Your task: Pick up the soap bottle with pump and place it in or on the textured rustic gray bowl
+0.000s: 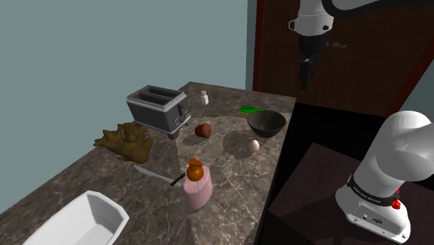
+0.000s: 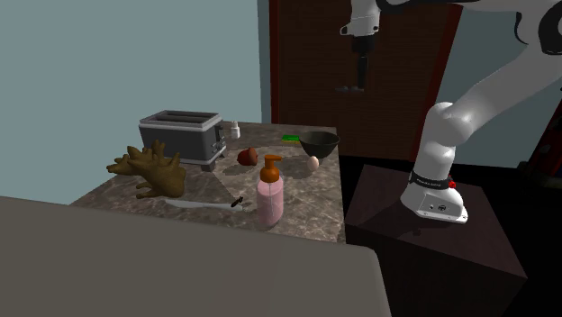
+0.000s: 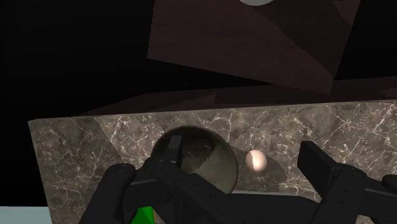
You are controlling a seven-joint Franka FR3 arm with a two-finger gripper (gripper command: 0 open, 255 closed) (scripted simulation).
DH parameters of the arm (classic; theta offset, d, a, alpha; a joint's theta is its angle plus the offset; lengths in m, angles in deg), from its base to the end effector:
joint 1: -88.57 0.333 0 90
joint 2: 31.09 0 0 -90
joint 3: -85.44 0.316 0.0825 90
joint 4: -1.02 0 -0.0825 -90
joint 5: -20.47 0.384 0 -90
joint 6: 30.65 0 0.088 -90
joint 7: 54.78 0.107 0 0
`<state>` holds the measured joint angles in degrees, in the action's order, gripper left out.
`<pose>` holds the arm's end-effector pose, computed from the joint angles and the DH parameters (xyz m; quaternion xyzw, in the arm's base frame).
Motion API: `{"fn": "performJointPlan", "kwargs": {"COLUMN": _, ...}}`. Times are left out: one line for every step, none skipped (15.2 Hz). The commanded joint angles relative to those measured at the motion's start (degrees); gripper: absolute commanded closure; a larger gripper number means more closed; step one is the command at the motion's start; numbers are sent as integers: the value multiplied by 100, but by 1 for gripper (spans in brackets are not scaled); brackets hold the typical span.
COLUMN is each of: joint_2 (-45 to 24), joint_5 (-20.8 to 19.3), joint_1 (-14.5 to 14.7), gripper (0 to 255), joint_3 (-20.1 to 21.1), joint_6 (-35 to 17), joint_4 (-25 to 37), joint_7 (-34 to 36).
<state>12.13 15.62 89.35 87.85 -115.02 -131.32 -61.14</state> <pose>0.3052 0.0113 0.5947 0.9948 0.0744 -0.0434 0.0552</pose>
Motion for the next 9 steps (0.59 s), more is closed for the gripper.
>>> {"fn": "performJointPlan", "kwargs": {"joint_2": 0, "joint_5": 0, "joint_1": 0, "gripper": 0, "joint_3": 0, "joint_6": 0, "joint_4": 0, "joint_7": 0}}
{"fn": "performJointPlan", "kwargs": {"joint_2": -43, "joint_5": 83, "joint_1": 36, "gripper": 0, "joint_3": 126, "joint_6": -73, "joint_4": -25, "joint_7": 154}}
{"fn": "performJointPlan", "kwargs": {"joint_2": -95, "joint_5": 164, "joint_1": 71, "gripper": 0, "joint_3": 253, "joint_6": -148, "joint_4": -44, "joint_7": 307}}
{"fn": "performJointPlan", "kwargs": {"joint_2": -154, "joint_5": 243, "joint_1": 105, "gripper": 0, "joint_3": 379, "joint_6": -225, "joint_4": -55, "joint_7": 460}}
{"fn": "performJointPlan", "kwargs": {"joint_2": -222, "joint_5": 317, "joint_1": 139, "gripper": 0, "joint_3": 506, "joint_6": -303, "joint_4": -60, "joint_7": 612}}
{"fn": "performJointPlan", "kwargs": {"joint_2": -297, "joint_5": 389, "joint_1": 170, "gripper": 0, "joint_3": 633, "joint_6": -383, "joint_4": -57, "joint_7": 764}}
{"fn": "performJointPlan", "kwargs": {"joint_2": -380, "joint_5": 456, "joint_1": 200, "gripper": 0, "joint_3": 760, "joint_6": -464, "joint_4": -47, "joint_7": 916}}
{"fn": "performJointPlan", "kwargs": {"joint_2": -471, "joint_5": 519, "joint_1": 229, "gripper": 0, "joint_3": 886, "joint_6": -547, "joint_4": -30, "joint_7": 1068}}
{"fn": "performJointPlan", "kwargs": {"joint_2": -570, "joint_5": 576, "joint_1": 256, "gripper": 0, "joint_3": 1013, "joint_6": -630, "joint_4": -5, "joint_7": 1220}}
